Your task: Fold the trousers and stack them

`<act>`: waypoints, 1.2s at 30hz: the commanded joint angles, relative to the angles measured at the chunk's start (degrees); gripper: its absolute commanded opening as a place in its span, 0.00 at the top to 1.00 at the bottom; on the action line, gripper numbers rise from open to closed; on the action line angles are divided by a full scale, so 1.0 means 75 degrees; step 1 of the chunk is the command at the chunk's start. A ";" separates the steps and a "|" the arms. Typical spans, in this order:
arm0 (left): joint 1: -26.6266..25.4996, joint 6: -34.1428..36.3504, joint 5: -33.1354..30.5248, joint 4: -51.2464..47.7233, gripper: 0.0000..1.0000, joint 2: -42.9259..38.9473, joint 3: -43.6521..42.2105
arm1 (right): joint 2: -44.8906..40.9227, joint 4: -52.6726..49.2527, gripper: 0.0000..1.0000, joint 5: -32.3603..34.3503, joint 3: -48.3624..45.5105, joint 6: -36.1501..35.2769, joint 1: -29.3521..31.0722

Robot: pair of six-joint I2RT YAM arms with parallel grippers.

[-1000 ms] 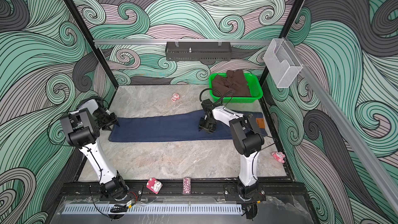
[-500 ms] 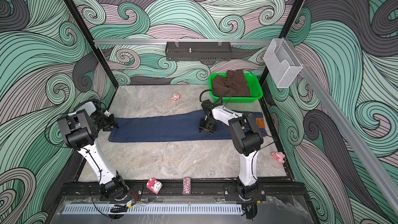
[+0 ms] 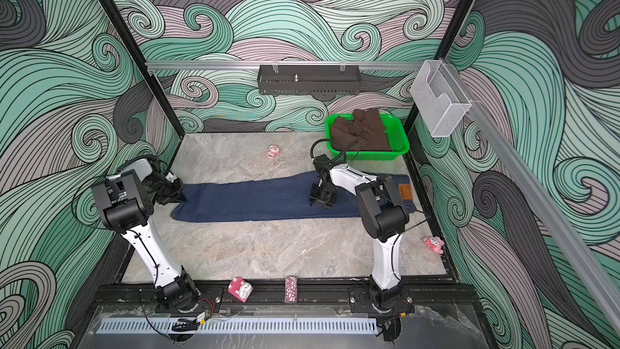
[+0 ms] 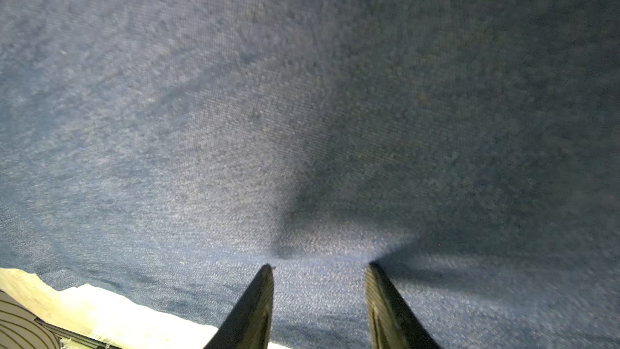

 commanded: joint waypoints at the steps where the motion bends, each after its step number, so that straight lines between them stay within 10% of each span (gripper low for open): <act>1: -0.0107 -0.0130 -0.0002 -0.0215 1.00 0.0187 -0.0188 | -0.0054 0.0217 0.54 0.0002 -0.0011 0.0069 0.0025; 24: 0.0118 -0.0990 -0.3936 -0.1630 1.00 -0.0843 0.1797 | -0.0877 0.0242 0.53 -0.0044 -0.0054 -0.0378 -0.0242; 36: 0.0060 -0.1048 -0.2784 -0.1832 1.00 -0.0976 0.1934 | -0.1273 0.0357 0.53 0.0061 -0.0501 -0.0560 -0.0862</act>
